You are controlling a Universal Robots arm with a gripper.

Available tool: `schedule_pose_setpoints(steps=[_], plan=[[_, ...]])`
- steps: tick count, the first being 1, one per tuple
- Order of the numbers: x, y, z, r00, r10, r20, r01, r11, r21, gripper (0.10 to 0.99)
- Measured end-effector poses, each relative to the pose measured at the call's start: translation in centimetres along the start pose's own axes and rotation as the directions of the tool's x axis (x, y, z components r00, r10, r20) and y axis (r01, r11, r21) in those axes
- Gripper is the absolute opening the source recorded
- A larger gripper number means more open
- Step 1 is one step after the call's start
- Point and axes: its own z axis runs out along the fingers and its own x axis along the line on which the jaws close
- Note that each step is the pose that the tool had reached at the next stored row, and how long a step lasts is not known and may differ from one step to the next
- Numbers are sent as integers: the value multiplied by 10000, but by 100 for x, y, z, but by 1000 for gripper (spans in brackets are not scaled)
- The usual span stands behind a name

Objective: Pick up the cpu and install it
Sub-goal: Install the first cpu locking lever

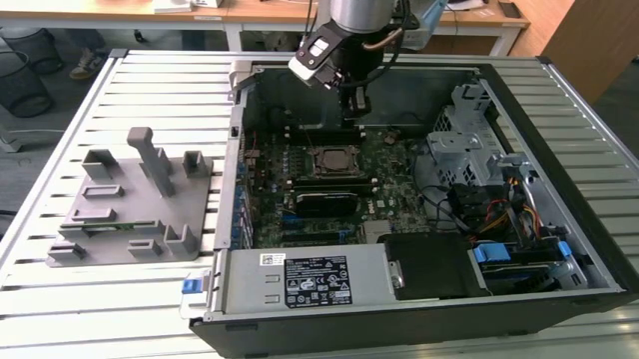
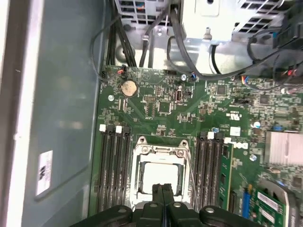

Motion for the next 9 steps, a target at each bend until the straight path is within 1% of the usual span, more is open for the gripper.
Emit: schedule_pose_setpoints(steps=[2,5,7,9], plan=[[0,-4,-8,9999,-101,-3,101,9999,-1,106],[0,-5,-8,9979,-647,-11,647,9979,8,106],[0,-5,-7,9949,-1011,-4,1011,9949,16,106],[0,-5,-6,9906,-1369,-2,1369,9906,23,106]])
